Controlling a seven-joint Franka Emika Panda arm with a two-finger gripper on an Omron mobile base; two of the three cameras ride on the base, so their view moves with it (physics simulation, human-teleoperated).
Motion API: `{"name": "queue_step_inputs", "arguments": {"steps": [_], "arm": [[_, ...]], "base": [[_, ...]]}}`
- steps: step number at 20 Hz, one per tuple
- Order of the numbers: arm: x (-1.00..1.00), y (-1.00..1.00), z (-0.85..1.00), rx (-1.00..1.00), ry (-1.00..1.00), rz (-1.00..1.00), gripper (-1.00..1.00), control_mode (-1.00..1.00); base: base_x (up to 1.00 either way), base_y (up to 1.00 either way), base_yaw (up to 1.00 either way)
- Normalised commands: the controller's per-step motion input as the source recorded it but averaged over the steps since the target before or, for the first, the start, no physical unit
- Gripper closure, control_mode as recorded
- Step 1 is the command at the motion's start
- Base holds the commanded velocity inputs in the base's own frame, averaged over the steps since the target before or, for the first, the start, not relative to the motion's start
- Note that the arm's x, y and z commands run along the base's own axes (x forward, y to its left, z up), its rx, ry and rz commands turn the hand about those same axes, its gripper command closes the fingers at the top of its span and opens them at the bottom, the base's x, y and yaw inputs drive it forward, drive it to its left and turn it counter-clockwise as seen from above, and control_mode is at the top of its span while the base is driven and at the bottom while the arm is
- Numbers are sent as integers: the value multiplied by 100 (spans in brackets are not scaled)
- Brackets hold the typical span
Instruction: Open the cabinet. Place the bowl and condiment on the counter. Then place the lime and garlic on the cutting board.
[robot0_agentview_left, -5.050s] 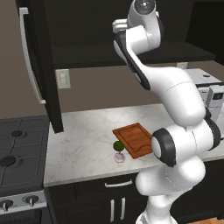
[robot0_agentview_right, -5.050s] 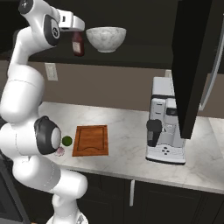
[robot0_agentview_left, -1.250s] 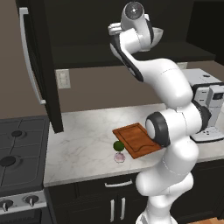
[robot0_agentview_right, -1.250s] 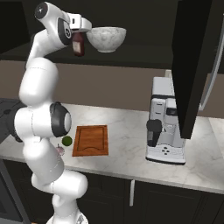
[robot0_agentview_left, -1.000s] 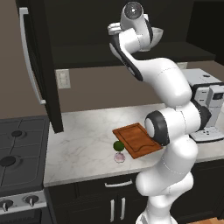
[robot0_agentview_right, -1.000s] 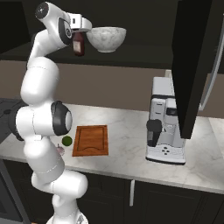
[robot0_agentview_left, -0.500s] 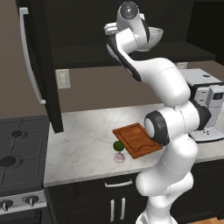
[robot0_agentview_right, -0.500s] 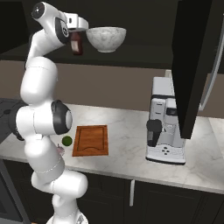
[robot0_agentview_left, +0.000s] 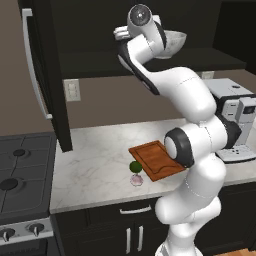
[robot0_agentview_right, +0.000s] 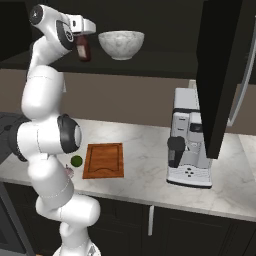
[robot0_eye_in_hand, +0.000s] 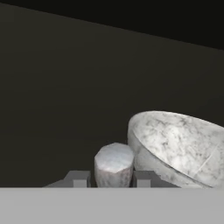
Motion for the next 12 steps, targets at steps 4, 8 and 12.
{"name": "queue_step_inputs", "arguments": {"steps": [4,8,12], "arm": [[-72,0,9,0,-17,0,100,-100],[-100,-2,25,0,-23,0,100,-100],[-100,-9,7,0,-16,2,100,-100]], "base": [[0,0,0],[0,0,0],[0,0,0]]}}
